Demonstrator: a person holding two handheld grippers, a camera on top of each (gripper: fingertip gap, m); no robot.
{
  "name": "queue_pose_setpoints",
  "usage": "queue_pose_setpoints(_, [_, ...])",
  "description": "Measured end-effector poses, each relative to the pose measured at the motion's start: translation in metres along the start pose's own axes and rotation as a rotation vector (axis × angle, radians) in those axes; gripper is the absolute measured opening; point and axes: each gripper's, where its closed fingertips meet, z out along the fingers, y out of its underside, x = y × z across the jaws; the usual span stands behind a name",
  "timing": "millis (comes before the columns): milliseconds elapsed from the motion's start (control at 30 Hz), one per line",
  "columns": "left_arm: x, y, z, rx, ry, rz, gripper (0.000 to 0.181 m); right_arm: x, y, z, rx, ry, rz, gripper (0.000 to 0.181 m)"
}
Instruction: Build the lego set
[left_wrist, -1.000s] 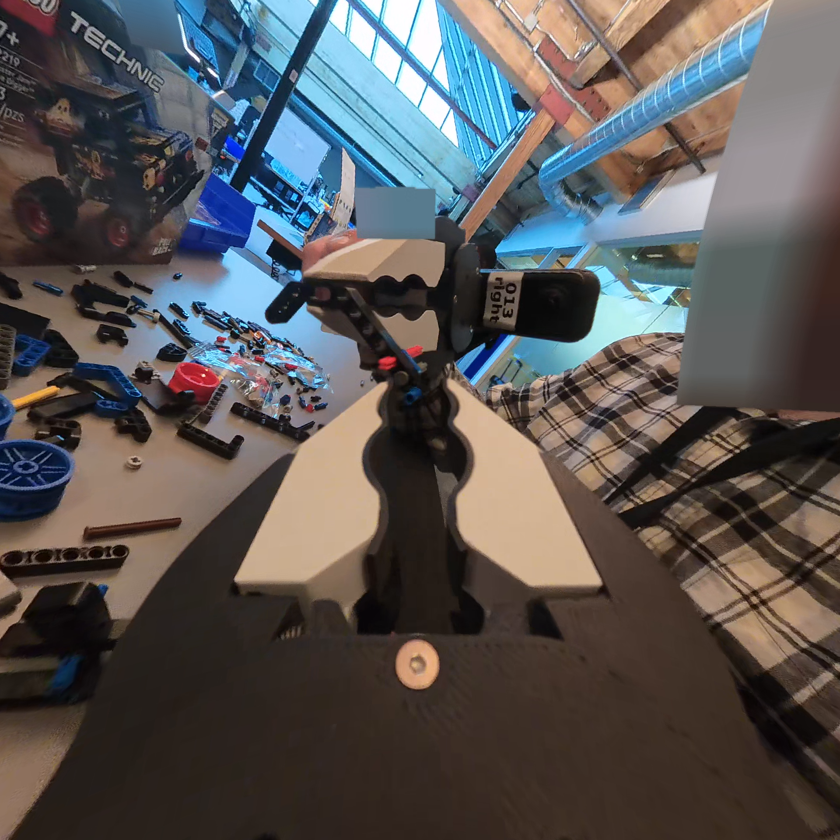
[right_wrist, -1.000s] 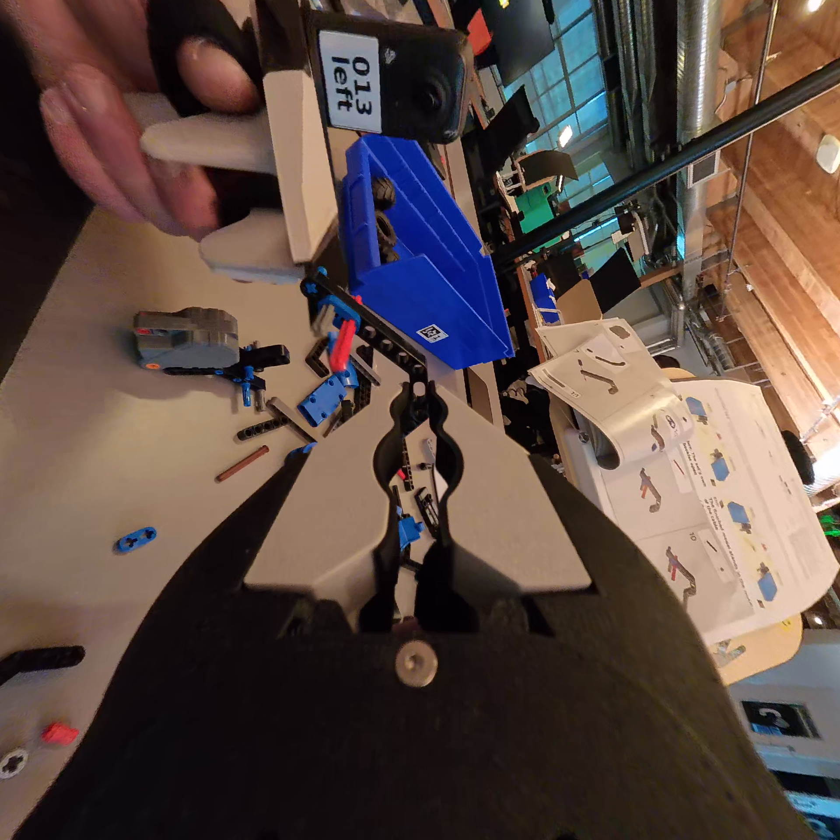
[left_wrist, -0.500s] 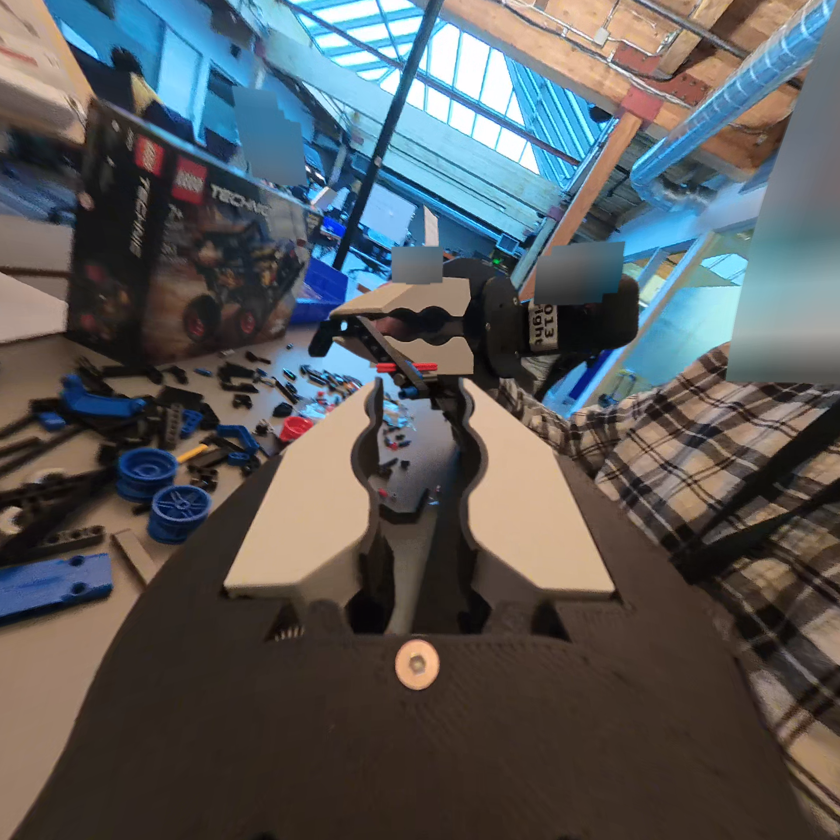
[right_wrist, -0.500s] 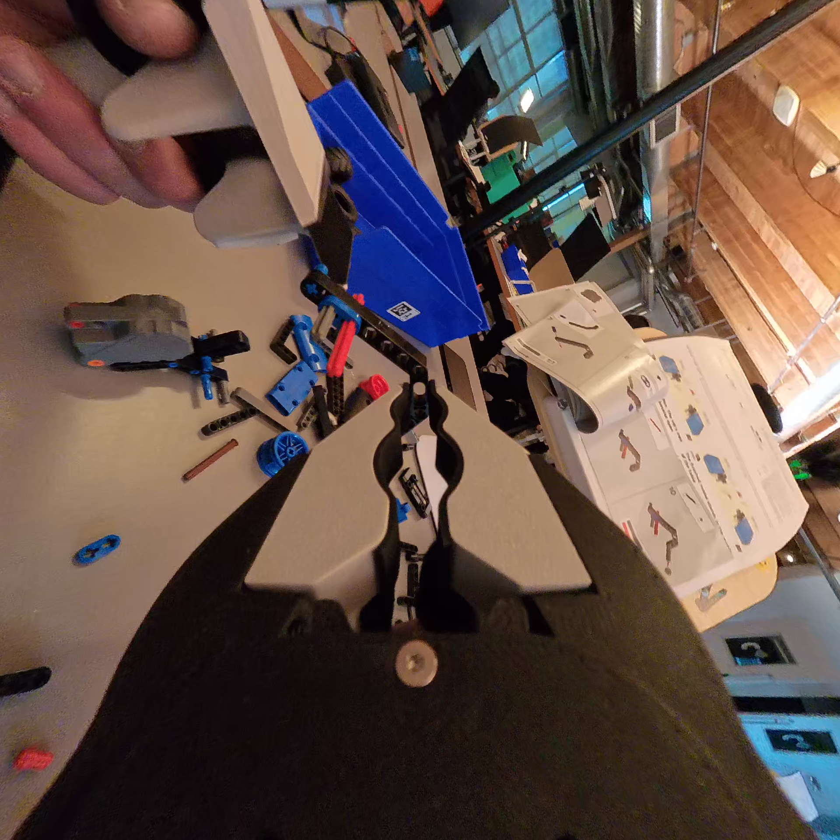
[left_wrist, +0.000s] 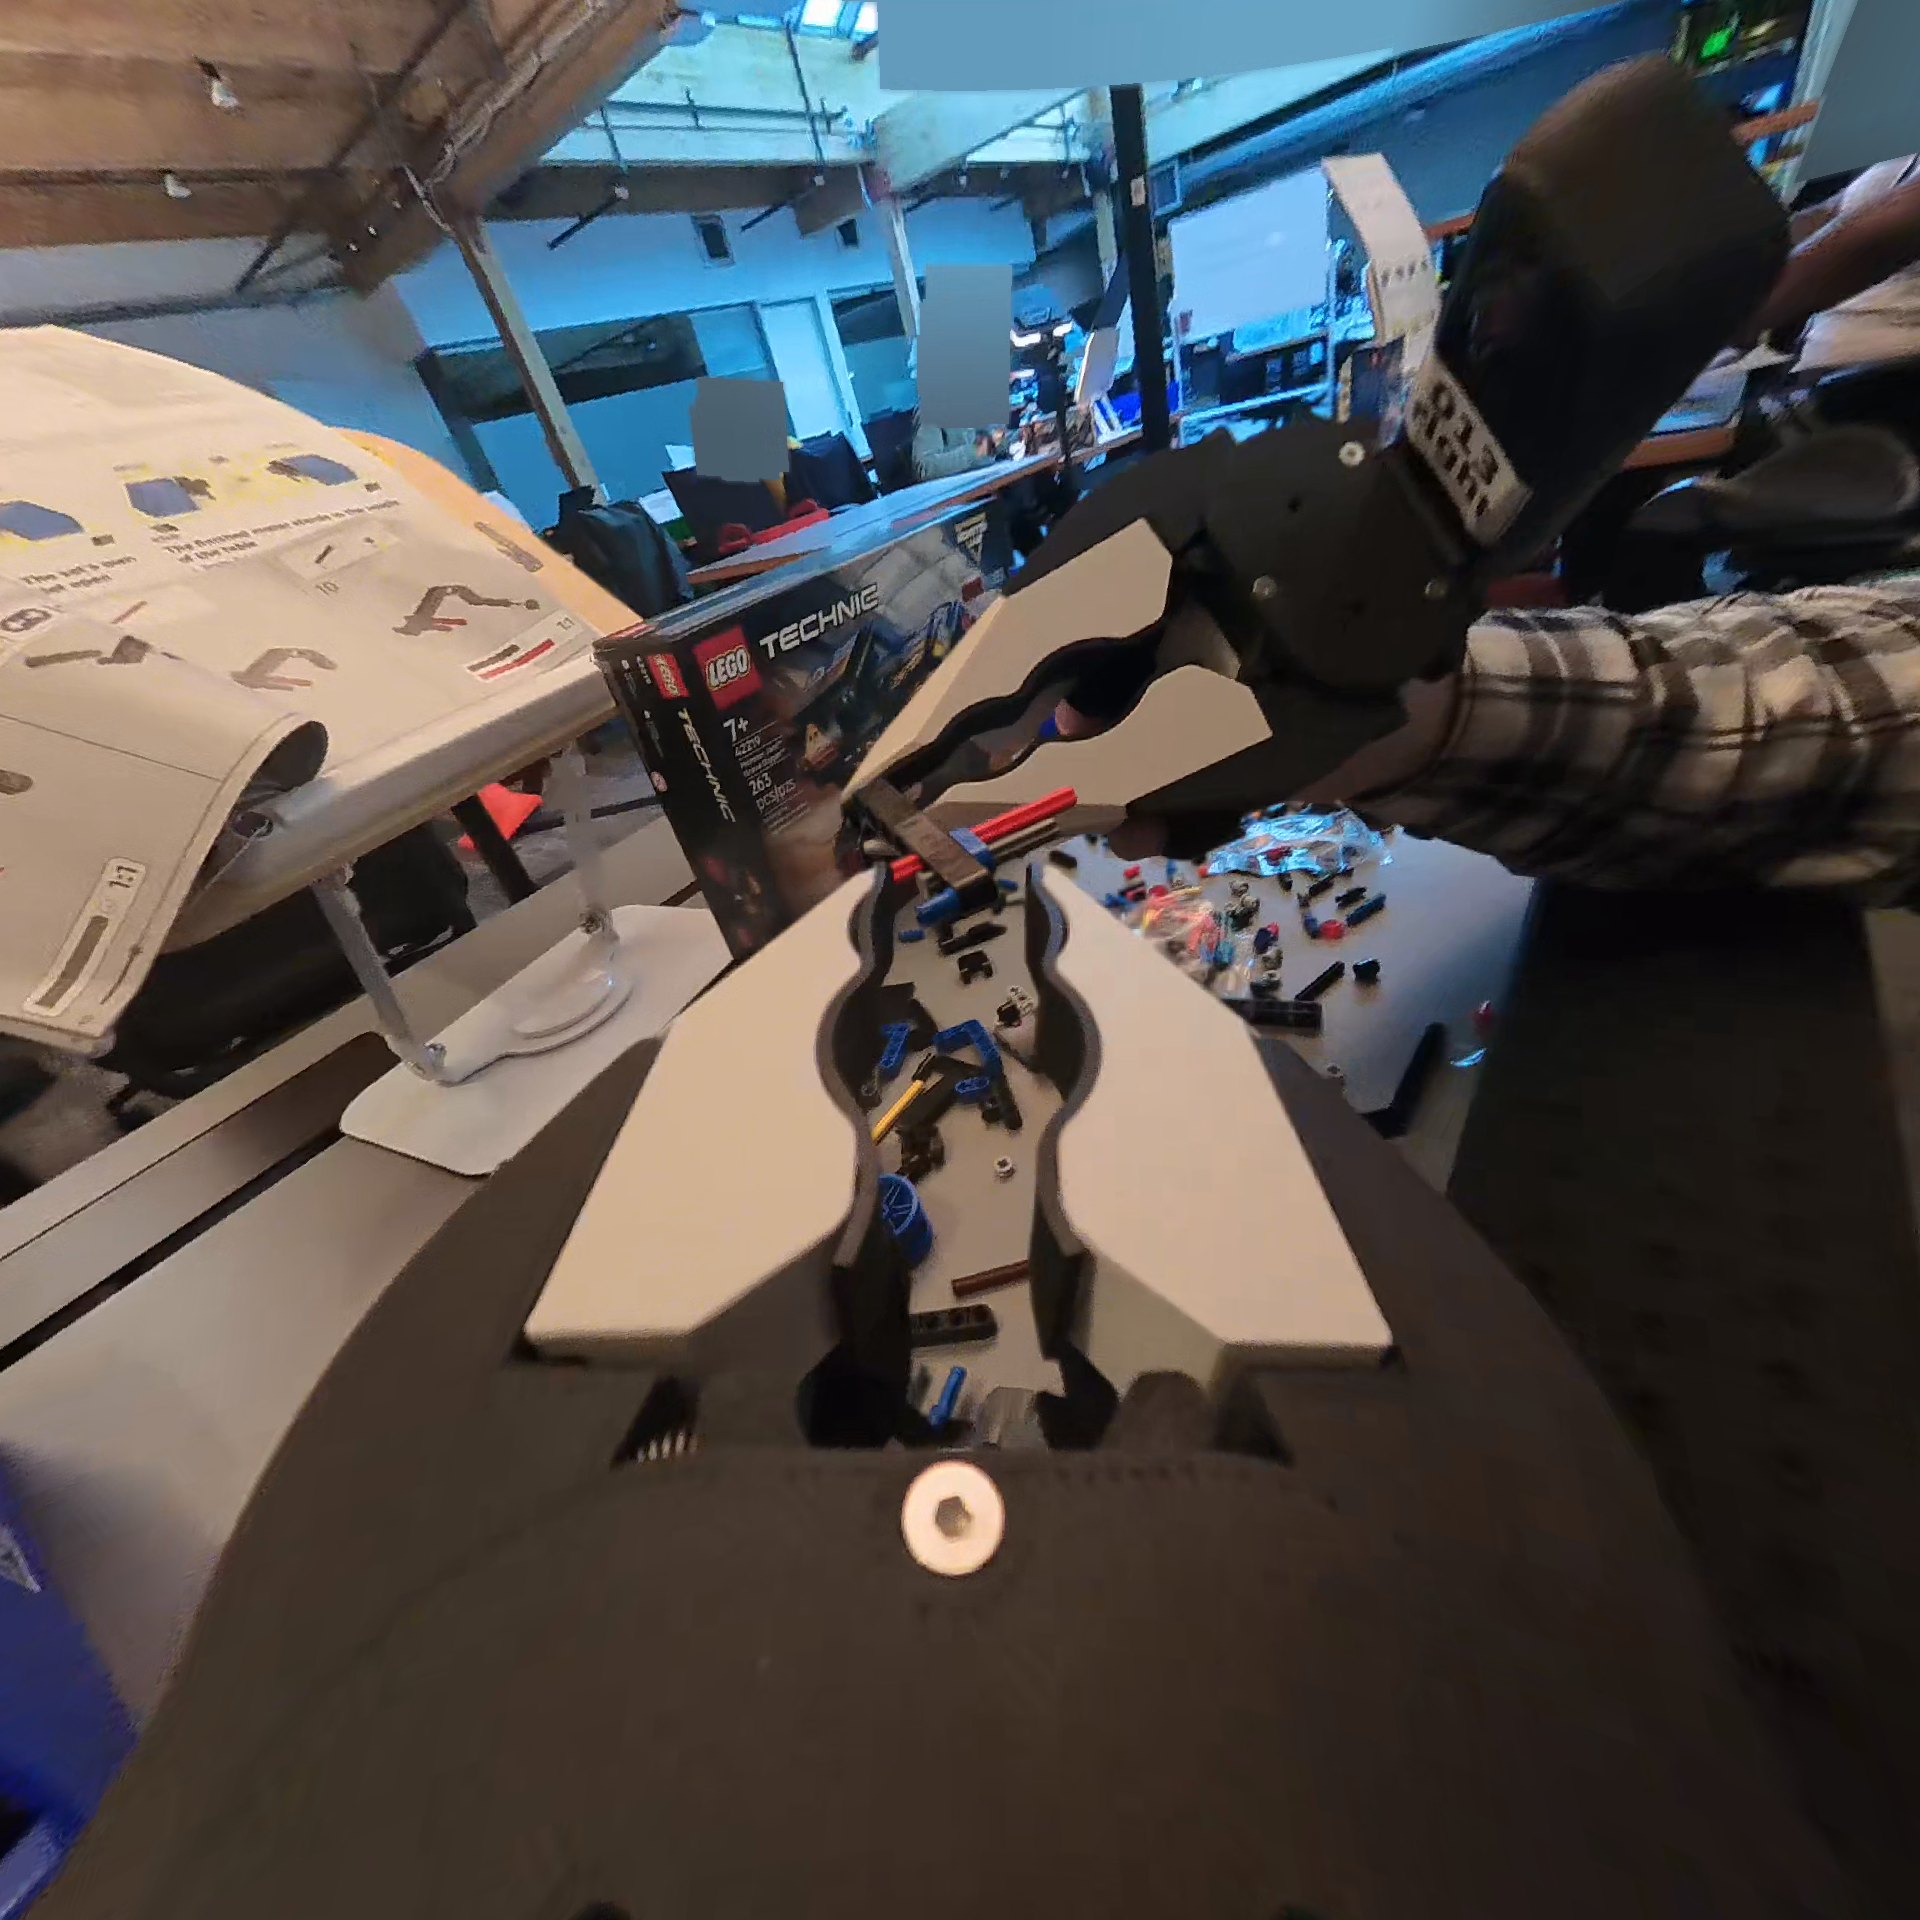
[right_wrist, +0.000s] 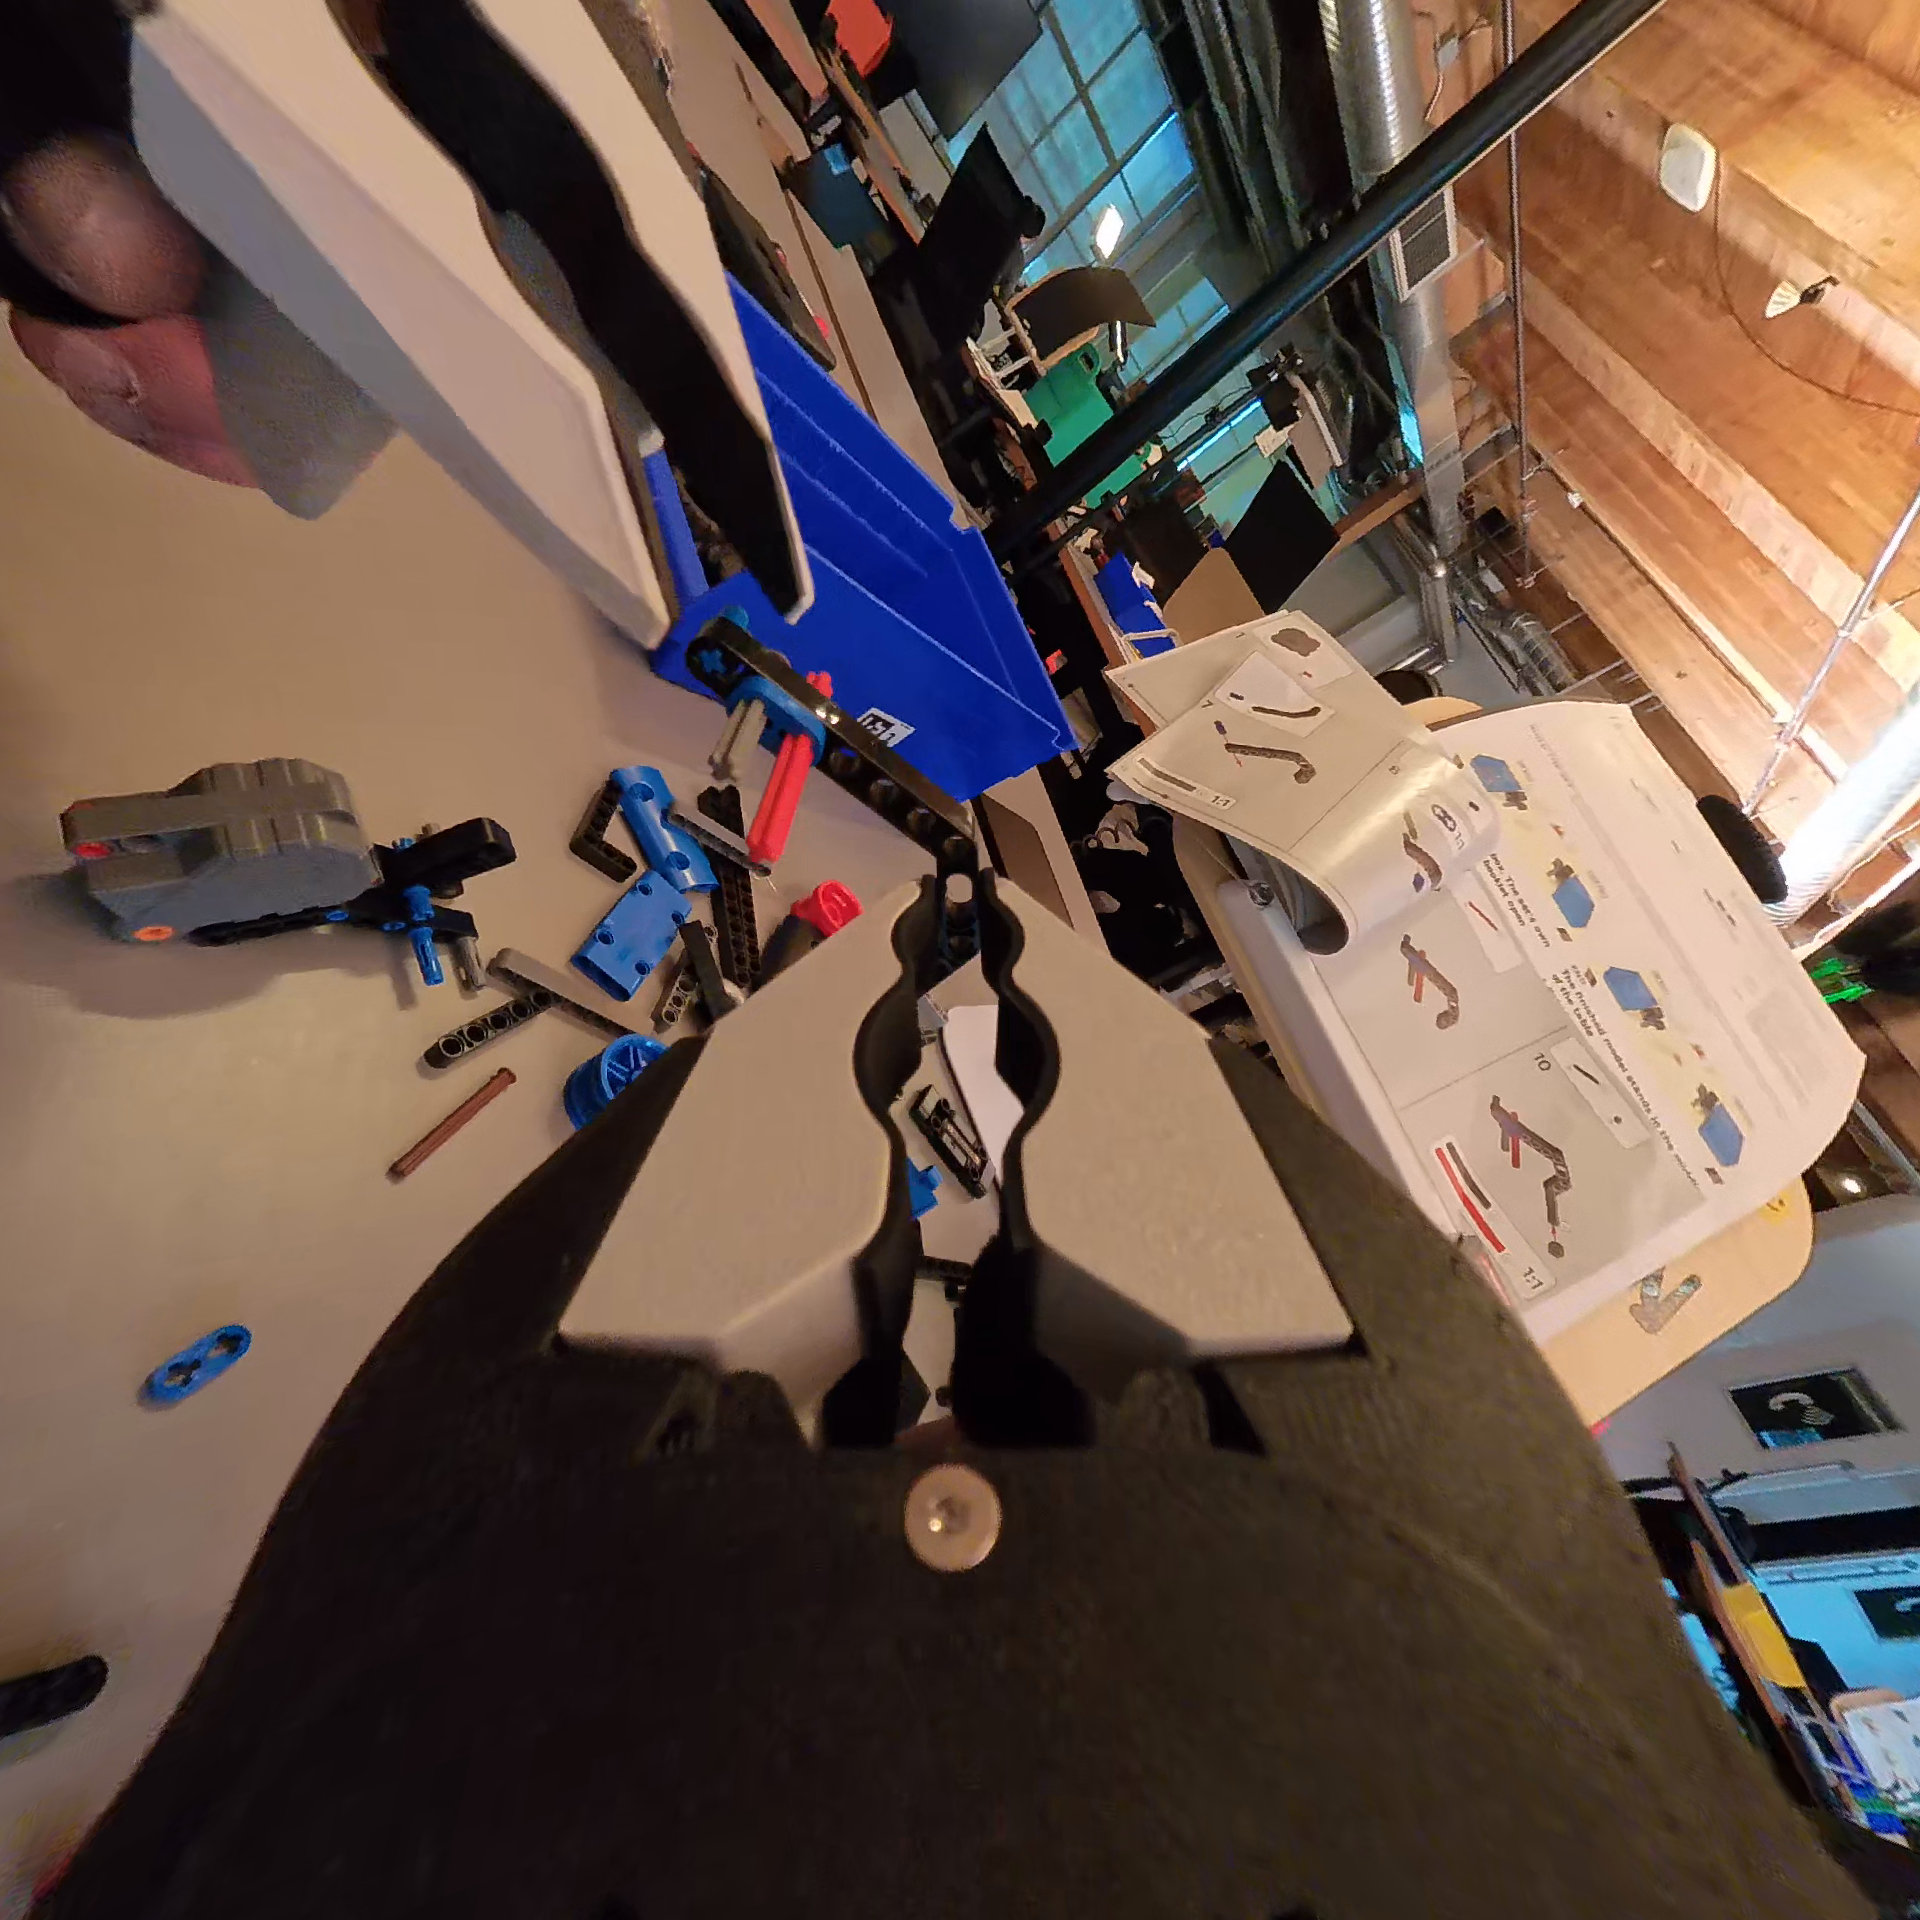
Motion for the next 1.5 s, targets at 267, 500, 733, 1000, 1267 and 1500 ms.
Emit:
queue_pose_setpoints(267, [0.003, 0.006, 0.006, -0.024, -0.016, 0.088, 0.013, -0.003, -0.001, 0.001, 0.004, -0.01, 0.018, 0.005])
queue_pose_setpoints(500, [0.006, 0.006, 0.011, -0.026, 0.015, 0.123, 0.012, -0.005, 0.001, 0.002, 0.001, -0.024, 0.04, 0.005])
queue_pose_setpoints(733, [0.0, 0.003, 0.012, -0.001, 0.033, 0.092, 0.012, -0.004, 0.002, 0.002, -0.004, -0.015, 0.067, 0.005])
queue_pose_setpoints(1000, [-0.008, 0.002, 0.015, 0.012, 0.011, 0.052, 0.013, 0.002, 0.006, 0.002, -0.023, 0.017, 0.107, 0.005])
queue_pose_setpoints(1267, [-0.014, 0.004, 0.016, 0.009, 0.01, 0.014, 0.027, 0.004, 0.01, 0.002, -0.037, 0.033, 0.137, 0.005])
queue_pose_setpoints(1500, [-0.014, 0.006, 0.023, 0.0, 0.004, 0.024, 0.017, 0.006, 0.01, 0.002, -0.038, 0.054, 0.15, 0.005])
